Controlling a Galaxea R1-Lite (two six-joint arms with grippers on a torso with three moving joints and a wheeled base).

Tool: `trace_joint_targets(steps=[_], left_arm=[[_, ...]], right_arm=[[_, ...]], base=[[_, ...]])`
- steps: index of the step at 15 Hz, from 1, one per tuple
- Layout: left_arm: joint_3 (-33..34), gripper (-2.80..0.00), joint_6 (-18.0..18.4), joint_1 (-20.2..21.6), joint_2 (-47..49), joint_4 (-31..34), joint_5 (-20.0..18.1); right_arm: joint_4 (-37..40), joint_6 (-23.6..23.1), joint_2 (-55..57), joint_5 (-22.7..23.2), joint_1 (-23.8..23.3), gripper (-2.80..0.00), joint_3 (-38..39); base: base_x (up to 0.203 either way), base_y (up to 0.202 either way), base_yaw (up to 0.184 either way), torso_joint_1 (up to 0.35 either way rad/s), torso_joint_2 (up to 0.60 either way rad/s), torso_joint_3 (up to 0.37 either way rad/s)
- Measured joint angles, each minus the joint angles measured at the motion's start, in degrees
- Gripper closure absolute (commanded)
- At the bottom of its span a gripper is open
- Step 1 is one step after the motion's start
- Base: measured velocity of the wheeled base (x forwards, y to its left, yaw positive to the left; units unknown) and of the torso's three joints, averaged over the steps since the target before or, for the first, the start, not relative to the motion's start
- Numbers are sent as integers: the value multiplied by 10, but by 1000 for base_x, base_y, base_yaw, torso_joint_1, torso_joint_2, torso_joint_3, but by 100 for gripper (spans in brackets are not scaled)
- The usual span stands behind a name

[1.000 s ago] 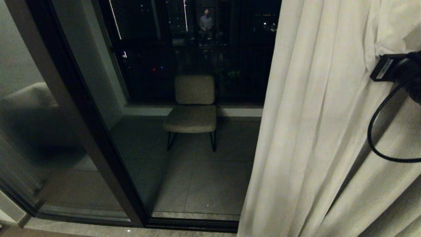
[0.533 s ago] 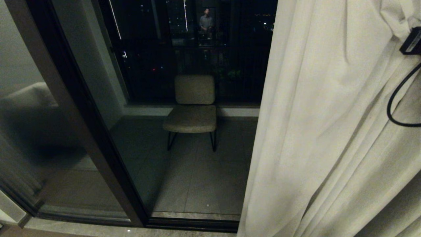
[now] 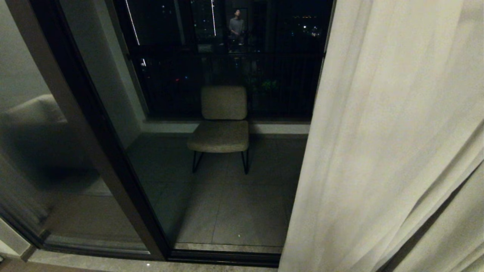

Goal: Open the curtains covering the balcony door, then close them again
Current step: Pull the inner curtains open on both sides

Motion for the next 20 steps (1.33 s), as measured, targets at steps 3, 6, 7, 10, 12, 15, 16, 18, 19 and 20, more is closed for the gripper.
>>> trace_joint_targets(steps=[3,6,7,10,12,15,16,18,19,20], left_arm=[[0,0,0,0,0,0,0],[0,0,0,0,0,0,0],[0,0,0,0,0,0,0],[0,0,0,0,0,0,0],[0,0,0,0,0,0,0],[0,0,0,0,0,0,0],[0,0,0,0,0,0,0],[0,0,0,0,0,0,0],[0,0,0,0,0,0,0],[0,0,0,0,0,0,0]], right_arm=[[1,12,33,27,-83,0,-43],[-2,20,63,50,-152,0,-70],[-2,21,72,56,-171,0,-79],[-1,21,99,71,-214,0,-111],[0,21,118,73,-237,0,-135],[0,21,145,73,-264,0,-164],[0,21,153,73,-271,0,-172],[-2,20,167,80,-285,0,-182],[-4,20,172,83,-291,0,-184],[-5,20,176,84,-297,0,-185]], base=[[0,0,0,0,0,0],[0,0,0,0,0,0],[0,0,0,0,0,0],[0,0,0,0,0,0],[0,0,0,0,0,0],[0,0,0,0,0,0],[0,0,0,0,0,0],[0,0,0,0,0,0],[0,0,0,0,0,0],[0,0,0,0,0,0]])
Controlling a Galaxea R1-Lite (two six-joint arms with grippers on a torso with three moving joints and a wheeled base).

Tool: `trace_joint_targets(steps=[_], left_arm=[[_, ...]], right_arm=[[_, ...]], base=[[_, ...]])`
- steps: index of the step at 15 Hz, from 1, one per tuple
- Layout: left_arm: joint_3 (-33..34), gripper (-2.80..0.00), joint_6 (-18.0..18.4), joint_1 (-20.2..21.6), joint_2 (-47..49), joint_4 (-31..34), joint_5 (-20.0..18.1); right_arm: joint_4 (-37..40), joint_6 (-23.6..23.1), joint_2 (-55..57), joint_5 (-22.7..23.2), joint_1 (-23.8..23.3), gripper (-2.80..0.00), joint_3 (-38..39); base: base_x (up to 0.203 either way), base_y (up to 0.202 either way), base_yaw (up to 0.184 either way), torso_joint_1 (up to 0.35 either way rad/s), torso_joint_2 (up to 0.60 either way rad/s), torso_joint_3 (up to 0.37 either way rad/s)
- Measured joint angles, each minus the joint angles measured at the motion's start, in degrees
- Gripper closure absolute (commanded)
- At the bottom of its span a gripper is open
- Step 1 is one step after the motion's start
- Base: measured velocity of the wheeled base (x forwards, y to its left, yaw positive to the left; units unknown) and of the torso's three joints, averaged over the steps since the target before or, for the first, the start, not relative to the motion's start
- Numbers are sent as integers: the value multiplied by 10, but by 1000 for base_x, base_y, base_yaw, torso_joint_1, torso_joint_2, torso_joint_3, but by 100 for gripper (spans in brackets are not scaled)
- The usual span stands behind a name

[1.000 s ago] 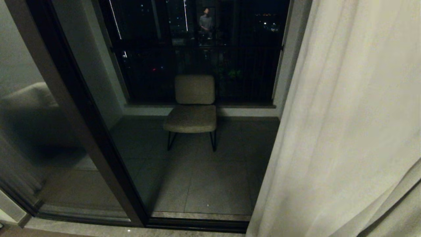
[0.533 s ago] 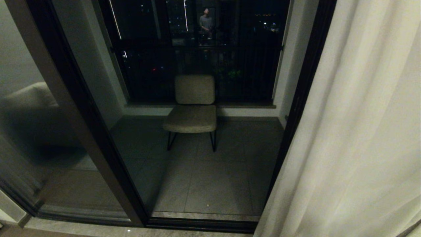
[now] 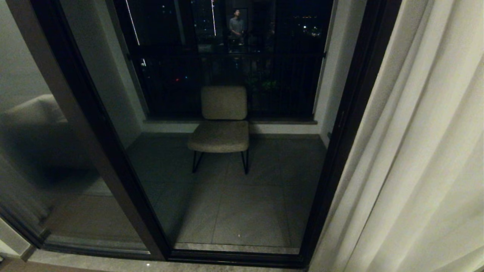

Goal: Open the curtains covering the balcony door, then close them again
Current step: Pull the inner curtains open on both sides

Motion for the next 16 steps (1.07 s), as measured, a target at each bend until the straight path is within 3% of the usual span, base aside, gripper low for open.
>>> trace_joint_targets(steps=[8,16], left_arm=[[0,0,0,0,0,0,0],[0,0,0,0,0,0,0]], right_arm=[[-5,-3,17,5,-28,0,-1],[4,5,-57,87,19,0,61]], base=[[0,0,0,0,0,0],[0,0,0,0,0,0]])
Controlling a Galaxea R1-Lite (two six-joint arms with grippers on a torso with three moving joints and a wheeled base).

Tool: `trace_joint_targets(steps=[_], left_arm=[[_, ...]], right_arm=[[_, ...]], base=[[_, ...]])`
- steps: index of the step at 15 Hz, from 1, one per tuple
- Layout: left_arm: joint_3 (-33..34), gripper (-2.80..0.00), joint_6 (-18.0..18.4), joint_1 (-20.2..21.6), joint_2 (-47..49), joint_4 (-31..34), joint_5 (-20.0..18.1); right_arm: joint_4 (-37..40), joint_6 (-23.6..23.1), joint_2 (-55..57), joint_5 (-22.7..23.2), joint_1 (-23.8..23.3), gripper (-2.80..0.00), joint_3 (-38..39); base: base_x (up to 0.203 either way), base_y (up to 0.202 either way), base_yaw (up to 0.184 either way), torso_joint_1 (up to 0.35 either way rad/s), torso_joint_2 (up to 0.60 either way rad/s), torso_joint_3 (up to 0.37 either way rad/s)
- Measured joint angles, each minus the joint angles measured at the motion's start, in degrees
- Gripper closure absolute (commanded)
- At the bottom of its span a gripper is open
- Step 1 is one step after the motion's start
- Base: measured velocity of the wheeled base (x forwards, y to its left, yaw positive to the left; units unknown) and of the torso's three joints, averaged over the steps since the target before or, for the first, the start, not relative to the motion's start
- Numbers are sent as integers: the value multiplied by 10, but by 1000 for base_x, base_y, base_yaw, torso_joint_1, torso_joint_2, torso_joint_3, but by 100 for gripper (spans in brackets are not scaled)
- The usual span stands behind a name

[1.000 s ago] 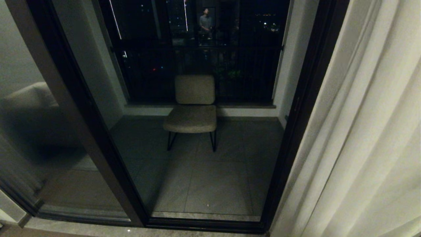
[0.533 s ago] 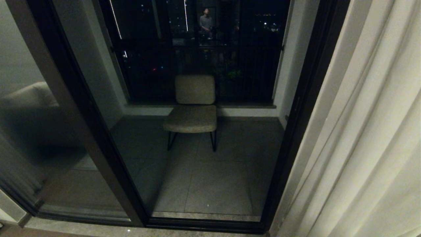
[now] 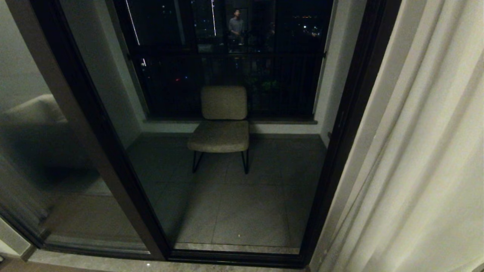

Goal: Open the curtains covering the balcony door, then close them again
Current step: Pull the inner curtains open on both sides

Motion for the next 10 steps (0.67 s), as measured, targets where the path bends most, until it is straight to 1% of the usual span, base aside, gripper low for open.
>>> trace_joint_targets(steps=[2,5,7,9,10], left_arm=[[0,0,0,0,0,0,0],[0,0,0,0,0,0,0],[0,0,0,0,0,0,0],[0,0,0,0,0,0,0],[0,0,0,0,0,0,0]], right_arm=[[0,19,-41,31,16,0,45],[-2,45,-112,88,55,0,119],[-1,60,-159,121,95,0,166],[-2,77,-205,155,146,0,216],[-4,79,-221,162,172,0,235]], base=[[0,0,0,0,0,0],[0,0,0,0,0,0],[0,0,0,0,0,0],[0,0,0,0,0,0],[0,0,0,0,0,0]])
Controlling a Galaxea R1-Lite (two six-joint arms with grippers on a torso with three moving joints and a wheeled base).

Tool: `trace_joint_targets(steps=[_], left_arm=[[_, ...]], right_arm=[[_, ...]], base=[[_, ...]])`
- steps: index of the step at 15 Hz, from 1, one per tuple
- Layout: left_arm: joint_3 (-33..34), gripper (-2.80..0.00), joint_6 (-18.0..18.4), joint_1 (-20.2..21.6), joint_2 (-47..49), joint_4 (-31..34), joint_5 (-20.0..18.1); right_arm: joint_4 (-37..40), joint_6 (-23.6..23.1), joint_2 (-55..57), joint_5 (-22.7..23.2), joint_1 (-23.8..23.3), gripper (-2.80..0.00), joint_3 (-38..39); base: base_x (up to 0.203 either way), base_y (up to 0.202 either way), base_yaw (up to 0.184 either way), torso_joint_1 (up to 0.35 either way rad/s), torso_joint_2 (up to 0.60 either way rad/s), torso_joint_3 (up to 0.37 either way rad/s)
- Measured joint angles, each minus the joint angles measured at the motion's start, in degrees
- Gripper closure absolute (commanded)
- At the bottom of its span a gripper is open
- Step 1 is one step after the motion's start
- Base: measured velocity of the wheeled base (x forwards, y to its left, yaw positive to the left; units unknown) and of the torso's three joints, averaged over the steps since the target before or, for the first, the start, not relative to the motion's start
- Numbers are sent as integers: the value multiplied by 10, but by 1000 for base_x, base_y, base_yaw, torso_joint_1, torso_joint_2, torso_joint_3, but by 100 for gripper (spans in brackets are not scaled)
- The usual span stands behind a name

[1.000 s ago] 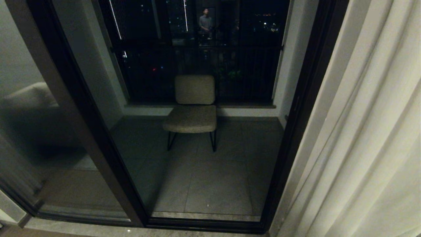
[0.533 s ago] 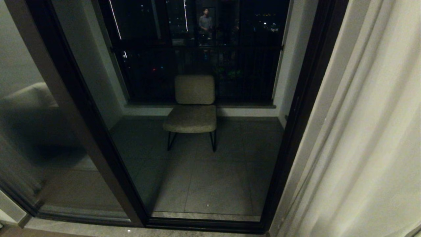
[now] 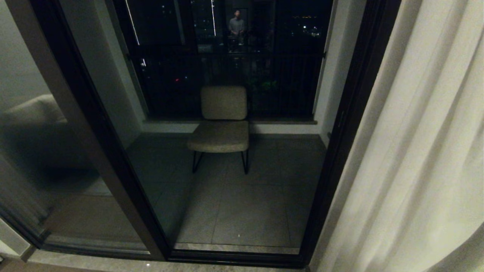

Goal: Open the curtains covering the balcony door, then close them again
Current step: Pull the inner curtains open on both sides

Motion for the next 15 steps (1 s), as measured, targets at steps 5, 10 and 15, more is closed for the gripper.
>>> trace_joint_targets(steps=[5,10,15], left_arm=[[0,0,0,0,0,0,0],[0,0,0,0,0,0,0],[0,0,0,0,0,0,0]], right_arm=[[-12,-4,-32,3,102,0,53],[-11,-1,-29,2,111,-280,63],[-2,0,-45,2,108,-280,95]], base=[[0,0,0,0,0,0],[0,0,0,0,0,0],[0,0,0,0,0,0]])
